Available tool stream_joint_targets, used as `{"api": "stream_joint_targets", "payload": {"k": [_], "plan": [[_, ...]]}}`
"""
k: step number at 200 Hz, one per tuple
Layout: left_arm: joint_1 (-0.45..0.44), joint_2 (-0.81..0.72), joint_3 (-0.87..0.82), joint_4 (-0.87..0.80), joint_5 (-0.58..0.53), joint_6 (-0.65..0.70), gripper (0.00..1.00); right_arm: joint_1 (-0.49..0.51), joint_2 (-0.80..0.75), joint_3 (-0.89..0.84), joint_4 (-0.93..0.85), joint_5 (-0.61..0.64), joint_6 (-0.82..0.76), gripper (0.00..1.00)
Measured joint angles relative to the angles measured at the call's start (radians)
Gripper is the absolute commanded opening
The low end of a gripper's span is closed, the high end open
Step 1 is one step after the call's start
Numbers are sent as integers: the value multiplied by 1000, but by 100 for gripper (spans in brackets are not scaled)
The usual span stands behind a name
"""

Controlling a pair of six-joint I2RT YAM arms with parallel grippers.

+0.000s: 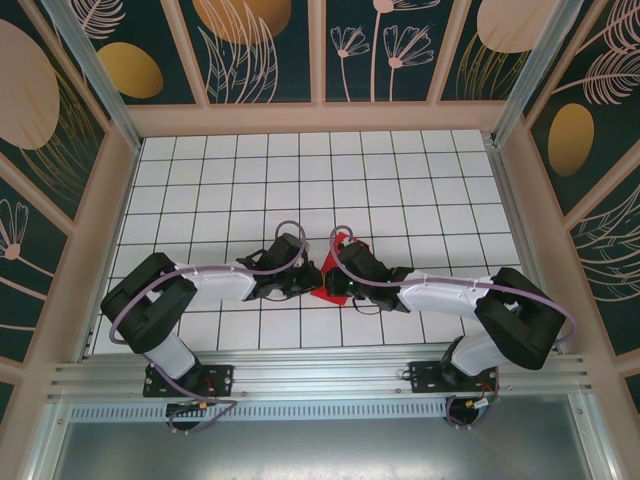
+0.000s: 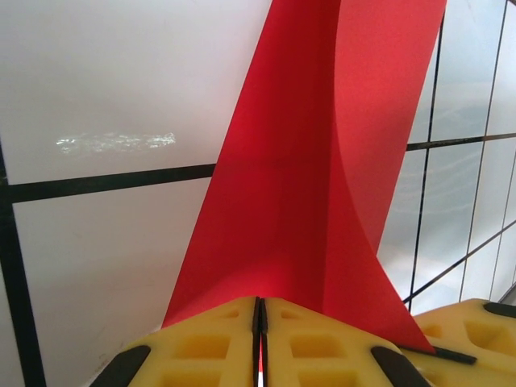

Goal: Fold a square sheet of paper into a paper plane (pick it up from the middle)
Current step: Fold the triangle a second time at the center of the table.

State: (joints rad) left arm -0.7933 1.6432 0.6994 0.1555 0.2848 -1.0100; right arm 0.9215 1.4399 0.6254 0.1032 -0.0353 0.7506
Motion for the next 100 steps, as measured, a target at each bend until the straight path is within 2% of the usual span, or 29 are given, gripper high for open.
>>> {"api": "stream_joint_targets", "payload": {"k": [100], "plan": [[0, 55, 12, -8, -5, 30, 9, -46, -18, -10, -6, -19, -8, 0]]}}
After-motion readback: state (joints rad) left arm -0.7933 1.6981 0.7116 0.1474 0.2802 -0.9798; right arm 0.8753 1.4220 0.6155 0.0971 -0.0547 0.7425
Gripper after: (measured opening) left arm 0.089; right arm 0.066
